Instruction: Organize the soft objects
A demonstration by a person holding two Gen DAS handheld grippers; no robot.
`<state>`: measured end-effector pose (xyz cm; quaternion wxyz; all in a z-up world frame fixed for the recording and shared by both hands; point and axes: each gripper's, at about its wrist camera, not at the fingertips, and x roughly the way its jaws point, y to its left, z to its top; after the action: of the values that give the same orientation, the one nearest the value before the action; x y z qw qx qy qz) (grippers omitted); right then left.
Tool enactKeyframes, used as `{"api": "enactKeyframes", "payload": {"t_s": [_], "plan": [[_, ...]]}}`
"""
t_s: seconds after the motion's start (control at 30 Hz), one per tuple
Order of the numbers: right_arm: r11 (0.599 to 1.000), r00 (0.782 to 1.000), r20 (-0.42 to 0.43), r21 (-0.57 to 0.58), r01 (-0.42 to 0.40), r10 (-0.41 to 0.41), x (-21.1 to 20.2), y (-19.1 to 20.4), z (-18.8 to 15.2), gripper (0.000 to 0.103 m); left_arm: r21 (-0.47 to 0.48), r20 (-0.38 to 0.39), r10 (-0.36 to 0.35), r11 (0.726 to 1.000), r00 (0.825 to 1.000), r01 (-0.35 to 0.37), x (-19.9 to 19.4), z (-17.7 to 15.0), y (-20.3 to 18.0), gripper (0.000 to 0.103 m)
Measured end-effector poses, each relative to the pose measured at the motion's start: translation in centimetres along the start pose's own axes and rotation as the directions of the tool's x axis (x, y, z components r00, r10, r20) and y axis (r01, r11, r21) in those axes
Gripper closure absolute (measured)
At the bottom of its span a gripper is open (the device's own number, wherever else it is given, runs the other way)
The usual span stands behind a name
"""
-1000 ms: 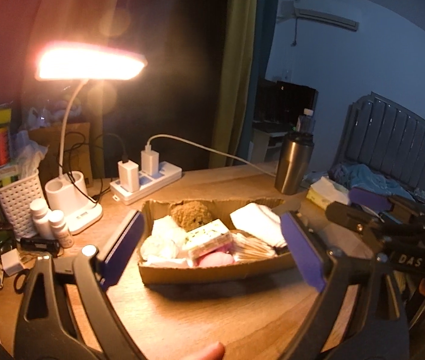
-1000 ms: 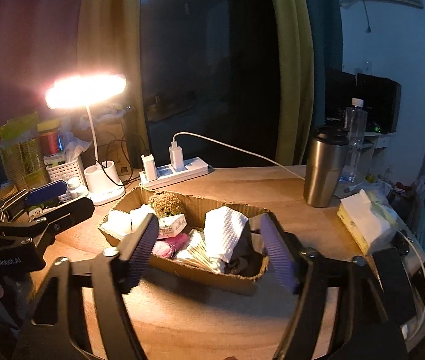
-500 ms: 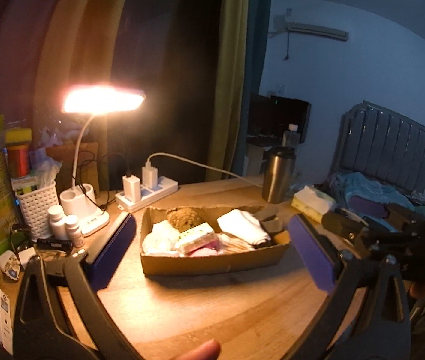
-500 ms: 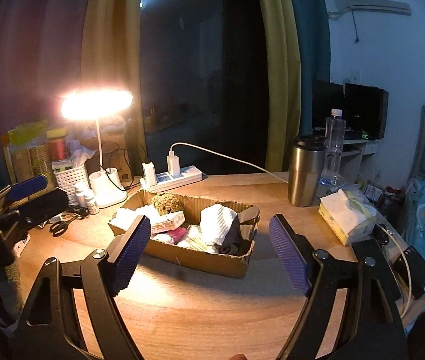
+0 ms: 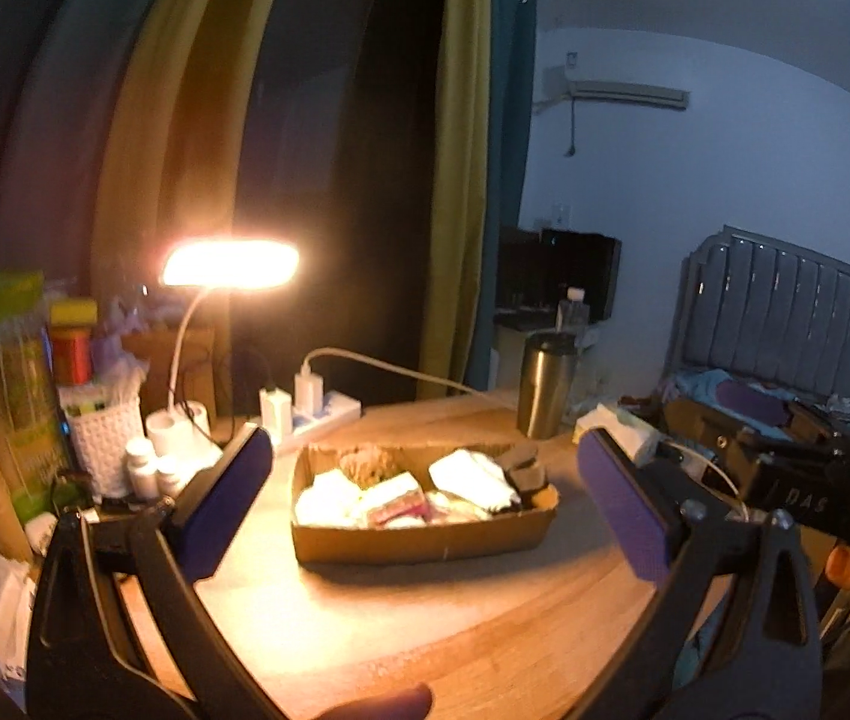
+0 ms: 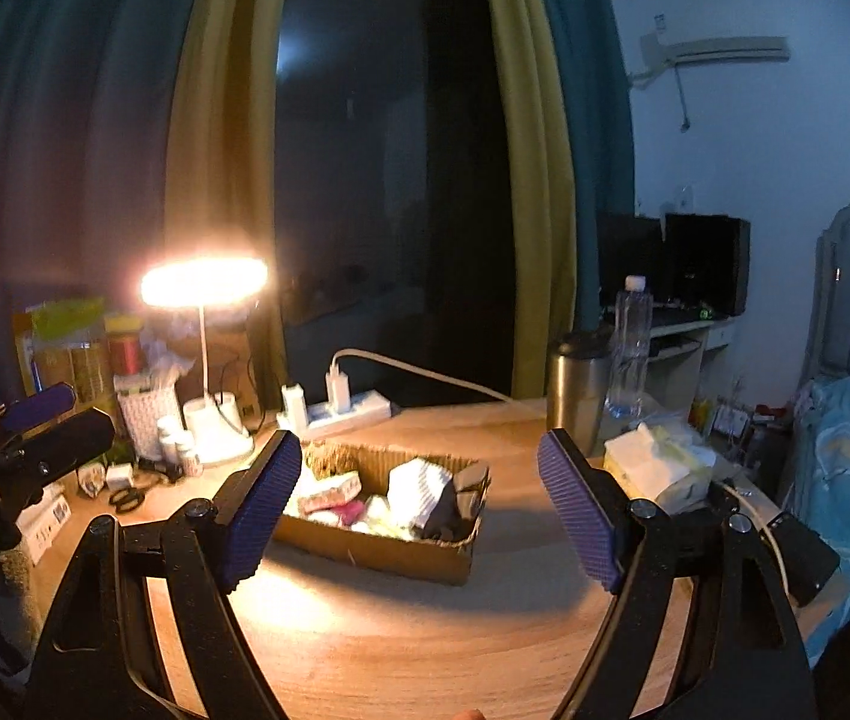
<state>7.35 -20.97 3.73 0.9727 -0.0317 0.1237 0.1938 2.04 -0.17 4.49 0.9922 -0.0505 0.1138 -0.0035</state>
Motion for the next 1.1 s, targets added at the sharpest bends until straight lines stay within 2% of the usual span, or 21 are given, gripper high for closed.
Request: {"api": "enactKeyframes", "payload": {"t_s": [0.33, 1.1], "plan": [[1.000, 0.999, 0.046, -0.009, 0.025, -0.024, -1.9, -0.3, 1.1, 0.019, 0.016, 0.079, -0.013, 1.000, 0.997, 0.012, -1.3, 2.0, -1.2, 0.001], [1.000, 0.998, 0.052, -0.007, 0.027, -0.027, -2.0, -0.2, 1.2, 0.019, 0.011, 0.075, -0.024, 1.000, 0.997, 0.023, -1.4, 2.2, -1.4, 0.001]]}}
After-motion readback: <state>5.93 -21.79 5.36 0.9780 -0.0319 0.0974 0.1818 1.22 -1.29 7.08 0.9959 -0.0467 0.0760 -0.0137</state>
